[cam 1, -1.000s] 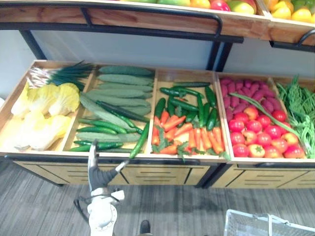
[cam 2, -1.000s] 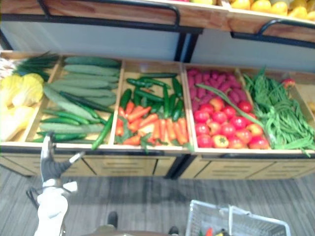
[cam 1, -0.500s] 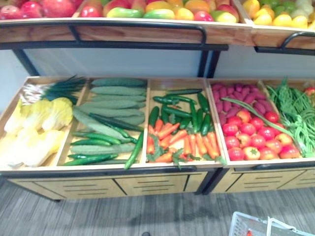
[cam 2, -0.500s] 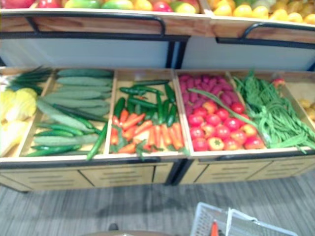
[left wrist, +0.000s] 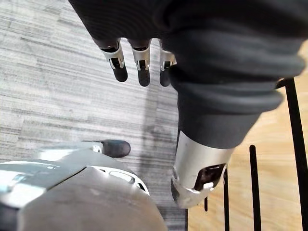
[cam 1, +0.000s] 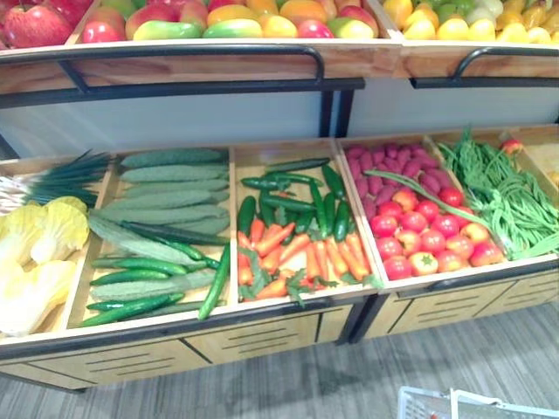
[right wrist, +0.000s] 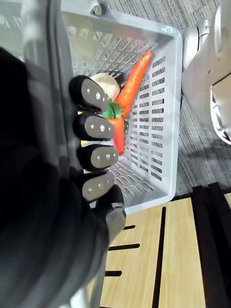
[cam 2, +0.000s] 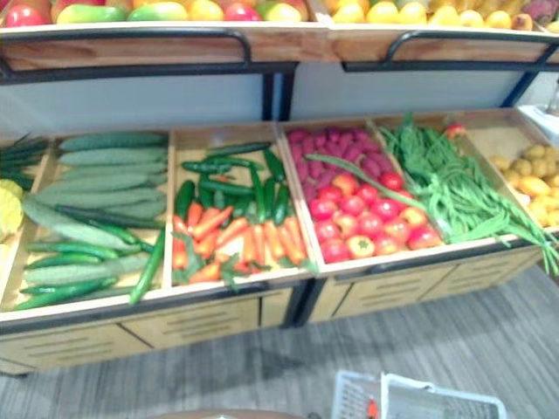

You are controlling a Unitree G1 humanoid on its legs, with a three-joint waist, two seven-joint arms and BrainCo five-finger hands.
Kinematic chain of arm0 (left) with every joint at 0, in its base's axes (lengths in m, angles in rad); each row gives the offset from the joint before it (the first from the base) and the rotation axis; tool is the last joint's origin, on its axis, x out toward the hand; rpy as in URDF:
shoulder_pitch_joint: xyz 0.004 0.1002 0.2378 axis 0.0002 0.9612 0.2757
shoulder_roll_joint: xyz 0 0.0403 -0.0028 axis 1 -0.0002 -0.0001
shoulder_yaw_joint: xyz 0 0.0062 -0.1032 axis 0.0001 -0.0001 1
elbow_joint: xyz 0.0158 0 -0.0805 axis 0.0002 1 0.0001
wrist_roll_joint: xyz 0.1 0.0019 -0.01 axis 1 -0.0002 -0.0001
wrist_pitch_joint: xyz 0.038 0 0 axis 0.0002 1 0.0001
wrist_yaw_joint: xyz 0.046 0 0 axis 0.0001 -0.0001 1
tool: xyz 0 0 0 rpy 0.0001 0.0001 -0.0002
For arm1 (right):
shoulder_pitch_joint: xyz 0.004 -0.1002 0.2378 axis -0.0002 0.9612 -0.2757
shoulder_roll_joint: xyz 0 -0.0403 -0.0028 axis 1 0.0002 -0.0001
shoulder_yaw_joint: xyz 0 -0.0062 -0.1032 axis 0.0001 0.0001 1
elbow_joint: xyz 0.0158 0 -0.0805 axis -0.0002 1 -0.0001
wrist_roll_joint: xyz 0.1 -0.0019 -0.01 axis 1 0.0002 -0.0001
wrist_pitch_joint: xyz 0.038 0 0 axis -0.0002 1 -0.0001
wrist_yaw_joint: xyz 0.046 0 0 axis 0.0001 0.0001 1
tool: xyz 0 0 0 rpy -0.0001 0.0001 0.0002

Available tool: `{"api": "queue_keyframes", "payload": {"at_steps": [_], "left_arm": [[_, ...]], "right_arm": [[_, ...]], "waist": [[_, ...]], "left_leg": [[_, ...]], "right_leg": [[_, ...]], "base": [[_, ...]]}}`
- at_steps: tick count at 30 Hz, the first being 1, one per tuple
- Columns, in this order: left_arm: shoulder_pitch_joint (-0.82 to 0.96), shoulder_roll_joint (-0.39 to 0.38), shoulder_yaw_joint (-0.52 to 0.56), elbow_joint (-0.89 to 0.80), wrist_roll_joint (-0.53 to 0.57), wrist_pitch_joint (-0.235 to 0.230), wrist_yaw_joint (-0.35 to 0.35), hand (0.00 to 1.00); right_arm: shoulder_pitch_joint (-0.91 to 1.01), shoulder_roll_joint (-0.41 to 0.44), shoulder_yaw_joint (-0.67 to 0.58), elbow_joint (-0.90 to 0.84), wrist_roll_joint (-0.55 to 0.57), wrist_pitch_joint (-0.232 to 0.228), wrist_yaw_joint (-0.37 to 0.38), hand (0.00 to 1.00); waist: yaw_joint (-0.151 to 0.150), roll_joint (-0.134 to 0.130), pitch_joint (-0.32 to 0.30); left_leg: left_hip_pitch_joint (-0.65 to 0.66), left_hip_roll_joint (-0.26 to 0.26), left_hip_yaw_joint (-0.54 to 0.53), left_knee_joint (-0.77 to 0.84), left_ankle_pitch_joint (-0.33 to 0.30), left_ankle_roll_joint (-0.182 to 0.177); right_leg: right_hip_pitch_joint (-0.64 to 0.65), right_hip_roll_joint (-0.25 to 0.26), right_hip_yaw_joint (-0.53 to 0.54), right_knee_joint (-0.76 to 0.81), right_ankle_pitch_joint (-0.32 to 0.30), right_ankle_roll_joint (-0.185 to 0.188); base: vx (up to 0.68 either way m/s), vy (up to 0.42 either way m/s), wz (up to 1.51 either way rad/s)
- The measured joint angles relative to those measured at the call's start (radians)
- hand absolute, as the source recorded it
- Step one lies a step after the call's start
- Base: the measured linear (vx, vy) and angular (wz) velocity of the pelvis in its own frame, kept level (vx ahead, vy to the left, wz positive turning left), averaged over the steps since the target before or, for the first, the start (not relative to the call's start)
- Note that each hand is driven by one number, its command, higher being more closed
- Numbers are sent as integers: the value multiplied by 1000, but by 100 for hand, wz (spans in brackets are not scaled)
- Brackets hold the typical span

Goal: Pick vegetable in the basket

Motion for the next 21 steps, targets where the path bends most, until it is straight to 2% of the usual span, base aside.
{"api": "queue_keyframes", "payload": {"at_steps": [2,3,4,5,8,9,10,11,12,13,14,15,16,17,19,21], "left_arm": [[0,1,-4,23,-3,1,-2,0],[-5,5,-5,26,-6,1,-4,0],[-11,8,-5,26,-9,2,-7,0],[-22,9,-5,27,-13,2,-9,0],[-42,18,-6,30,-17,3,-10,0],[-57,30,-8,37,-13,4,-8,0],[-66,31,-6,37,-6,5,-4,0],[-70,32,-2,36,-4,5,-2,0],[-75,33,2,36,-1,6,0,0],[-77,37,3,32,3,5,0,0],[-85,37,3,23,3,4,0,0],[-107,35,1,5,3,-2,0,0],[-118,34,-13,-11,3,-2,-1,0],[-121,35,-25,-15,3,-1,-1,0],[-124,36,-63,-24,1,-2,-8,0],[-129,38,-76,-26,0,-2,-22,0]], "right_arm": [[-3,-2,17,0,-1,1,1,100],[-7,-3,16,-1,-2,1,2,100],[-13,-3,14,-2,-1,0,2,100],[-22,-4,12,-6,0,0,3,100],[-22,-3,-4,-55,-1,-5,3,100],[-24,-5,-7,-88,1,-10,2,100],[-31,-2,-5,-105,4,-10,1,100],[-32,2,-1,-121,11,-12,2,100],[-44,7,24,-149,24,-25,3,100],[-67,6,37,-164,33,-33,3,100],[-73,7,42,-162,42,-36,2,100],[-65,6,37,-157,52,-39,1,100],[-56,7,28,-134,57,-33,-1,100],[-57,7,26,-119,63,-29,-2,100],[-48,15,22,-78,82,-12,-1,100],[-30,39,-10,-58,87,6,-4,100]], "waist": [[1,0,8],[0,-8,26],[0,-5,40],[-2,-12,67],[-19,-15,81],[-24,-27,94],[-26,-38,103],[-24,-43,109],[-19,-44,123],[-15,-21,148],[-27,-25,161],[-24,-26,172],[-24,-26,174],[-24,-26,174],[-31,-25,173],[-26,-28,171]], "left_leg": [[31,2,29,0,-10,-3],[48,5,49,33,-40,-3],[44,11,58,81,-69,-3],[42,23,79,171,-124,-2],[8,40,152,284,-188,13],[-1,36,231,314,-218,22],[-8,42,310,344,-244,42],[-8,43,346,351,-255,58],[-5,40,409,335,-260,100],[11,75,495,324,-252,112],[17,81,531,323,-250,113],[29,89,581,323,-245,115],[37,94,635,323,-238,118],[42,93,659,318,-232,122],[51,84,724,283,-201,126],[49,86,775,259,-166,123]], "right_leg": [[8,3,29,3,0,-1],[6,2,62,30,-10,1],[1,0,79,58,-19,1],[-14,-2,117,114,-39,3],[-91,2,213,170,-45,13],[-135,7,296,163,0,27],[-180,22,344,141,73,24],[-204,34,347,124,130,13],[-209,69,332,-15,339,-25],[-216,71,196,25,311,-57],[-230,55,73,146,185,-148],[-230,2,-111,354,-2,-189],[-204,-53,-211,475,-81,-185],[-186,-75,-237,508,-106,-180],[-128,-132,-241,569,-141,-157],[-79,-151,-211,545,-152,-137]], "base": [[12,2,-46],[24,15,-54],[10,30,-76],[-6,23,-68],[-52,58,-105],[-86,124,-180],[-184,183,-200],[-208,146,-238],[-277,109,-244],[-224,62,-232],[-248,78,-172],[-197,86,-144],[-189,79,-135],[-180,44,-116],[-202,-25,-97],[-150,-134,-82]]}}
